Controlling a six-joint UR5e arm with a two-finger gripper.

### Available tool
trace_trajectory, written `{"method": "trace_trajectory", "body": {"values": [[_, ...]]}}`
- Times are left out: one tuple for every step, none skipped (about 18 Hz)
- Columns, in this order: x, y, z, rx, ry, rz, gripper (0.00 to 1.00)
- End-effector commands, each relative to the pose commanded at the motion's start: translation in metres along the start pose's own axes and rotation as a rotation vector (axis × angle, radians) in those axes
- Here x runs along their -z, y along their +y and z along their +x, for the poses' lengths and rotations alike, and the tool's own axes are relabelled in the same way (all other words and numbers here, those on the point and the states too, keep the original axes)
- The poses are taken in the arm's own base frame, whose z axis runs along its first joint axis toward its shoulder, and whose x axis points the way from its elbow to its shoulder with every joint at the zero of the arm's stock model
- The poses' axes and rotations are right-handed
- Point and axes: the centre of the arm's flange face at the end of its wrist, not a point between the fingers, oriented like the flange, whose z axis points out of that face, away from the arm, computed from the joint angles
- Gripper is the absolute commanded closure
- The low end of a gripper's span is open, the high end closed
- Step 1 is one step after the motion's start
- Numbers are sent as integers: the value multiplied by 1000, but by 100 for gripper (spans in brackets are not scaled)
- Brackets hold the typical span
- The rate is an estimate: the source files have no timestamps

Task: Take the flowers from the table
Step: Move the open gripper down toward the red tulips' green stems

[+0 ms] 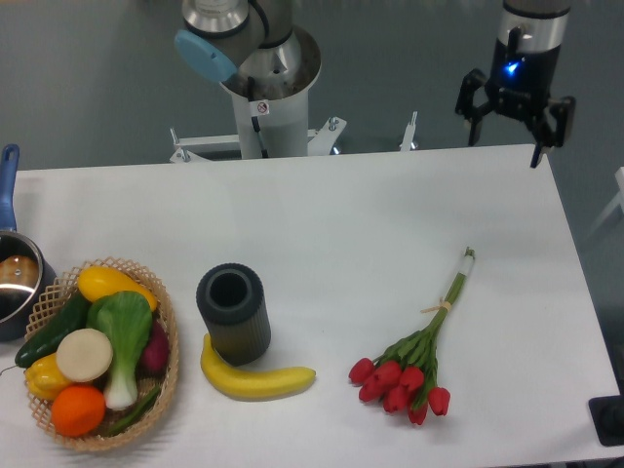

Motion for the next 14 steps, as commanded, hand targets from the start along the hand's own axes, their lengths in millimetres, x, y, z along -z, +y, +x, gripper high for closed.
{"method": "trace_trajectory", "body": {"values": [[-12, -11, 0, 9, 13, 3, 0], [-27, -21, -3, 9, 15, 4, 0], [-41, -29, -4, -1, 7, 7, 0], [-53, -39, -5, -15, 2, 8, 0], [-67, -47, -6, -12, 5, 12, 0], [-74, -51, -9, 20, -4, 16, 0], [-83, -54, -12, 39, -19, 21, 0], [-87, -57, -15, 33, -45, 27, 0], [-86, -56, -19, 27, -61, 20, 0], [-85, -54, -22, 29, -65, 4, 0], [-86, -53, -25, 36, -71, -14, 0], [-95, -49, -32, 45, -66, -37, 0], [-98, -48, -40, 47, -69, -52, 0], [-102, -48, -45, 50, -67, -54, 0]]}}
